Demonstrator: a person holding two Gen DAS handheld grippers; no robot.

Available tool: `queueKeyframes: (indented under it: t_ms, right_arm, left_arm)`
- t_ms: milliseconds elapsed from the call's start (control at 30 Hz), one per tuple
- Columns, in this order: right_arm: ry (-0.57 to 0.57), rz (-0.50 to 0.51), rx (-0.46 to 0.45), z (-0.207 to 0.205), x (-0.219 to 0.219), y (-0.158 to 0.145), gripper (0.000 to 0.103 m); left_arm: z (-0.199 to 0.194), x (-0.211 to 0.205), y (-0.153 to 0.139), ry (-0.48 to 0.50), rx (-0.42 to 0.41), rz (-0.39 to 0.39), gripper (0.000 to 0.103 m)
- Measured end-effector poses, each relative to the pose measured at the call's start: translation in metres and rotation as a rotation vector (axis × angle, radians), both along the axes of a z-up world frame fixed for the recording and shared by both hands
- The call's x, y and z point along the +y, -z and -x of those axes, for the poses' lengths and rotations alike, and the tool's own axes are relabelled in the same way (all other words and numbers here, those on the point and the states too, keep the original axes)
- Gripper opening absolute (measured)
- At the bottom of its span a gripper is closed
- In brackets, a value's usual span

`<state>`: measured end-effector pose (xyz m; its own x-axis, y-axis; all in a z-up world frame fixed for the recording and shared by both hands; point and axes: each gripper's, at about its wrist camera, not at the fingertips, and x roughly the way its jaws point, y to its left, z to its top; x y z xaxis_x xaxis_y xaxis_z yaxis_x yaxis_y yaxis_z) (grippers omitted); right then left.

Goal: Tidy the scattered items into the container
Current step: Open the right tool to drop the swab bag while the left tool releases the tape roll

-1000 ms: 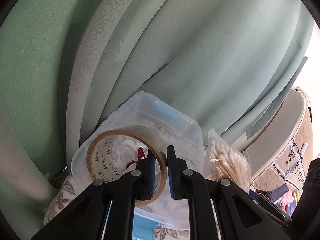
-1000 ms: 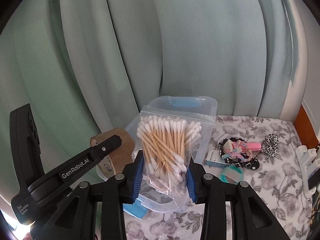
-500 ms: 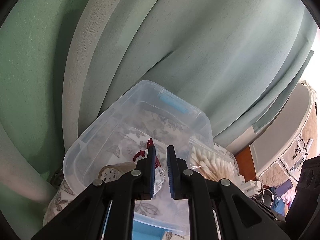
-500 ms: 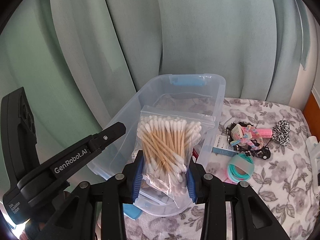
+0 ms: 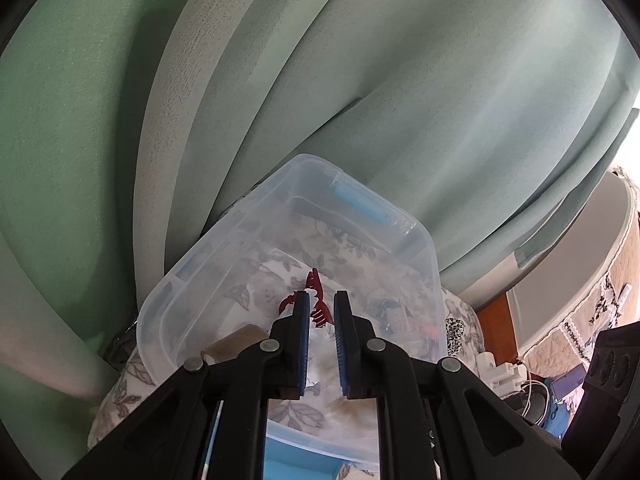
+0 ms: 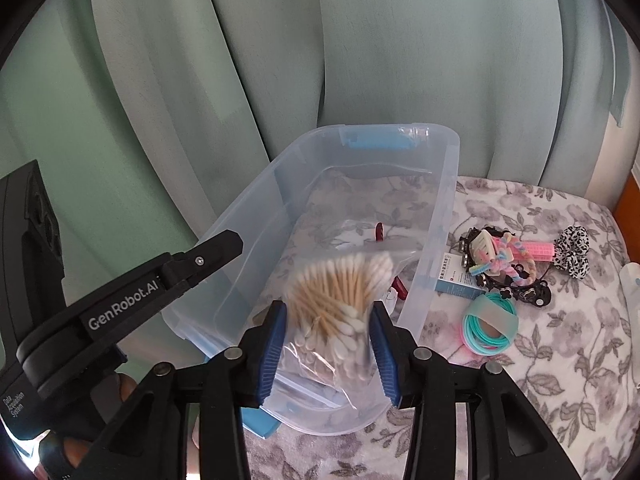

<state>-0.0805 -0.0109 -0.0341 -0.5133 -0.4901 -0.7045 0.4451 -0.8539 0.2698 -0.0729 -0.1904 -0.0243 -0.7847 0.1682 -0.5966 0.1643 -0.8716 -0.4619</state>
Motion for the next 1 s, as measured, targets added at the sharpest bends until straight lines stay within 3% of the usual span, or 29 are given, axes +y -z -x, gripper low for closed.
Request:
queueKeyframes:
  t_ms: [267,367,433,767,1000]
  right_arm:
    - [0.004,0.008,0.014,-0.003,0.002,-0.005,0.056]
    - [0.004,0.012,0.019,-0.006,0.004,-0.008,0.059]
    - [0.004,0.016,0.027,-0.009,0.005,-0.011,0.059]
    - [0.042,0.054,0.077,-0.026,0.024,-0.031,0.065]
    - [0.081,0.093,0.118,-0.038,0.05,-0.044,0.076]
  left_arm:
    - [-0.002,0.002,-0.003,0.002,-0.006,0.005,0.013]
    - [-0.005,0.003,-0.006,-0.007,-0.007,0.009,0.03]
    - [-0.008,0.004,-0.009,-0.02,-0.003,0.008,0.052]
    - [-0.026,0.018,-0.033,-0.029,0.028,0.034,0.069]
    - [-0.038,0.04,-0.05,-0.018,0.042,0.069,0.074]
